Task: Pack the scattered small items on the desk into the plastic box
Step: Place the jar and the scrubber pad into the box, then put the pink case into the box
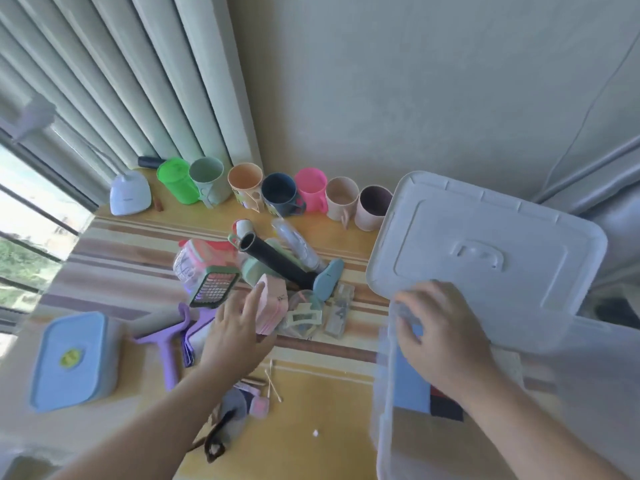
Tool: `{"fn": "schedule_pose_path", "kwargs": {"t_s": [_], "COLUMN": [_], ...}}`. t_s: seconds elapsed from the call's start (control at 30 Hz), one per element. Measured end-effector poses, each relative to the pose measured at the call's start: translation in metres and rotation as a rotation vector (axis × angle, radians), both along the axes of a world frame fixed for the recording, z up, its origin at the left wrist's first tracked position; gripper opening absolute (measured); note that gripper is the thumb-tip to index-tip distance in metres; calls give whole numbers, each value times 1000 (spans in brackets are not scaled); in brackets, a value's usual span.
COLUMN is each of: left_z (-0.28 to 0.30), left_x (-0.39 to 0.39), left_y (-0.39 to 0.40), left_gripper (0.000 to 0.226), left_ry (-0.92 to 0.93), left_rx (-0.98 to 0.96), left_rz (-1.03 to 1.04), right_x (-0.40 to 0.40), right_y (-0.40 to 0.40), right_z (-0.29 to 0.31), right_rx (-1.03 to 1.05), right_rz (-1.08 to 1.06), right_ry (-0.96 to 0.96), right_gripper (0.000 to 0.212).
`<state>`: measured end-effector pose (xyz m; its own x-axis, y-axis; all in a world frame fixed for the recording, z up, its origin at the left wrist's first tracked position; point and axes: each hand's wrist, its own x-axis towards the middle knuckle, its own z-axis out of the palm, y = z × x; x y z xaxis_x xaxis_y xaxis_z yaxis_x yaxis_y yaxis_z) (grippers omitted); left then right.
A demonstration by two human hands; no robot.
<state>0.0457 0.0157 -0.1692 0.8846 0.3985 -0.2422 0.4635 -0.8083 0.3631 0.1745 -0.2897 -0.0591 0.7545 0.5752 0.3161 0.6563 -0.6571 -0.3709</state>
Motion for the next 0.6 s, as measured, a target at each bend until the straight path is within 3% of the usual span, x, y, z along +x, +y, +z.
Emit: {"fn": "schedule_pose_path", "kwargs": {"t_s": [0.07, 0.13, 0.23, 0.3, 0.47, 0.6], "left_z": [-8, -17, -25, -26, -43, -37], "left_x": [20, 33, 39, 36, 23, 21], "left_y": [6, 13, 25, 27, 29, 31], "left_gripper": [105, 104, 113, 120, 118, 109], "left_ry": [41, 46, 35, 7, -121, -98], "left_rx": [-83, -159, -246, -277, -261, -179], "left_rz": [-46, -57, -68, -81, -129, -158], "right_x": [-8, -13, -14, -16, -24, -34], "right_y": [68, 122, 165, 175, 179, 173], "right_z": [-10, -32, -75, -100, -137, -138], "right_rx": [-48, -236, -567, -672, -622, -504], "right_rz": [106, 96, -3, -32, -62, -120], "right_ry": [124, 278, 473, 537, 526, 547], "right_gripper": [29, 43, 79, 99, 98, 89]}}
